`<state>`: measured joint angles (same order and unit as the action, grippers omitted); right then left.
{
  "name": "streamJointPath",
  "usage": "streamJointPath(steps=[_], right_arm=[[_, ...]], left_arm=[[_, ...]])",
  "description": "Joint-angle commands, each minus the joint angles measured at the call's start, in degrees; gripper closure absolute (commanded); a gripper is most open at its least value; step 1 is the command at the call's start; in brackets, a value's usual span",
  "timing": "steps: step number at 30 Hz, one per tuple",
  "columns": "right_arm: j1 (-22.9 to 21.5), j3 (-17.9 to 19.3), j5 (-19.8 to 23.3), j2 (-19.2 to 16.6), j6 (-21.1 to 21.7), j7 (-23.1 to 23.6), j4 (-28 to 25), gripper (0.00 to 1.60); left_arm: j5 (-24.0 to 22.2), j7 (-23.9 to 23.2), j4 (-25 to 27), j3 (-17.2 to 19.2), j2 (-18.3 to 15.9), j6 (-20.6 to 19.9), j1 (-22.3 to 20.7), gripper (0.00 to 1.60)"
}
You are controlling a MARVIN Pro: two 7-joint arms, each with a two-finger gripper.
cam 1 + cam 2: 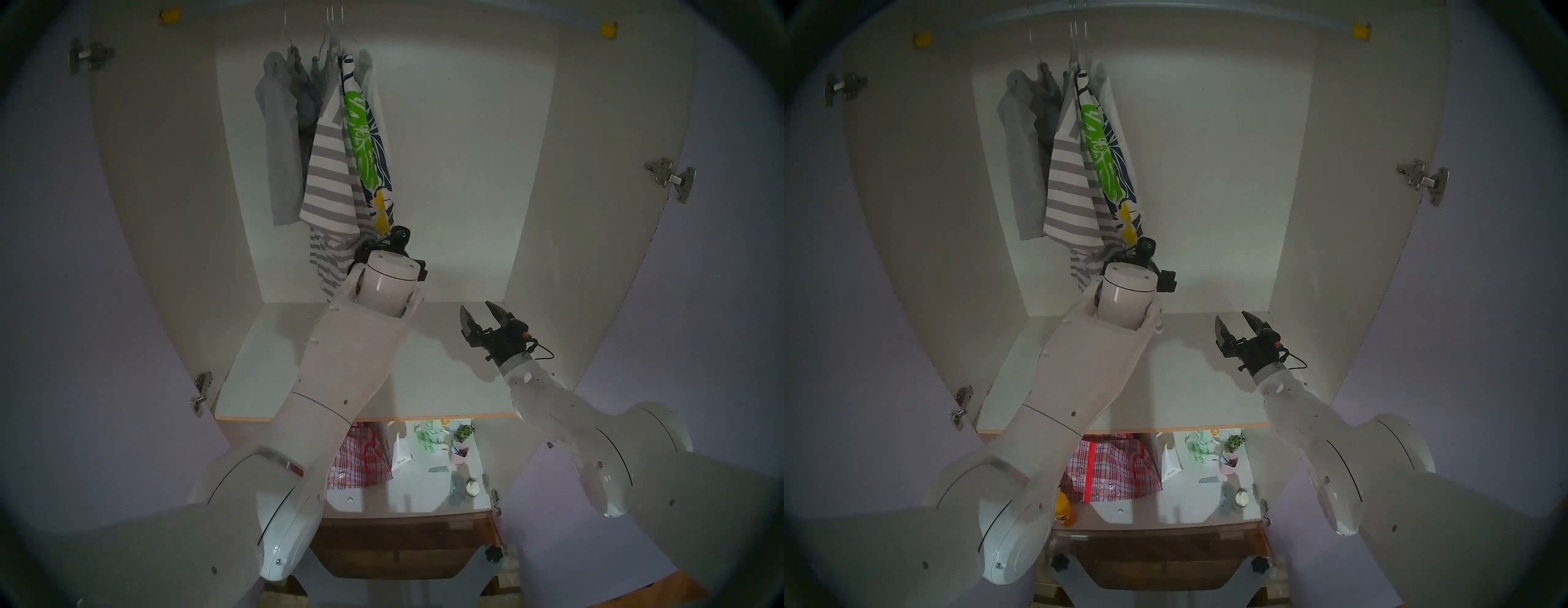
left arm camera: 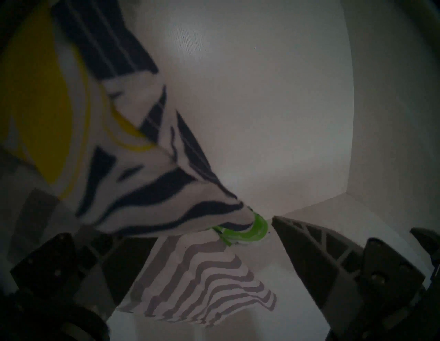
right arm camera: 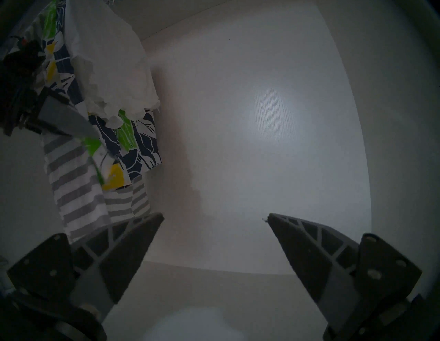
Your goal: Move and arrange clothes and pants in the wardrobe
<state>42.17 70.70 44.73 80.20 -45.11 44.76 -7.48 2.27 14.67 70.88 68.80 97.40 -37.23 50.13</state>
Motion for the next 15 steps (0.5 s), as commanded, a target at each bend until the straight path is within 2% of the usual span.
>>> streamJointPath(steps=[1, 4, 7, 11, 15], right_arm=[[-1.2, 0.3, 0.4, 0.2, 0.1, 0.6, -0.7, 0.0], [-1.2, 0.4, 0.3, 0.2, 0.1, 0.8, -0.6, 0.0], [-1.3, 0.6, 0.3, 0.2, 0.1, 1.0, -0.6, 0.0], [-1.3, 0.7, 0.3, 0.2, 0.1, 1.0, -0.5, 0.0], [-1.3, 0.8, 0.2, 0.2, 0.1, 1.1, -0.5, 0.0]], left_arm=[[0.2, 1.0, 0.1, -0.9, 3.1, -4.8, -2.2, 0.0], [0.7, 6.2, 0.0, 1.0, 6.2, -9.1, -0.5, 0.0], [1.7, 11.6, 2.0, 2.3, 8.7, -14.4, 2.0, 0.0], [3.2, 19.1, 1.9, 2.1, 11.1, -17.4, 2.8, 0.0], [4.2, 26.3, 2.3, 2.4, 12.9, -17.5, 3.9, 0.0]])
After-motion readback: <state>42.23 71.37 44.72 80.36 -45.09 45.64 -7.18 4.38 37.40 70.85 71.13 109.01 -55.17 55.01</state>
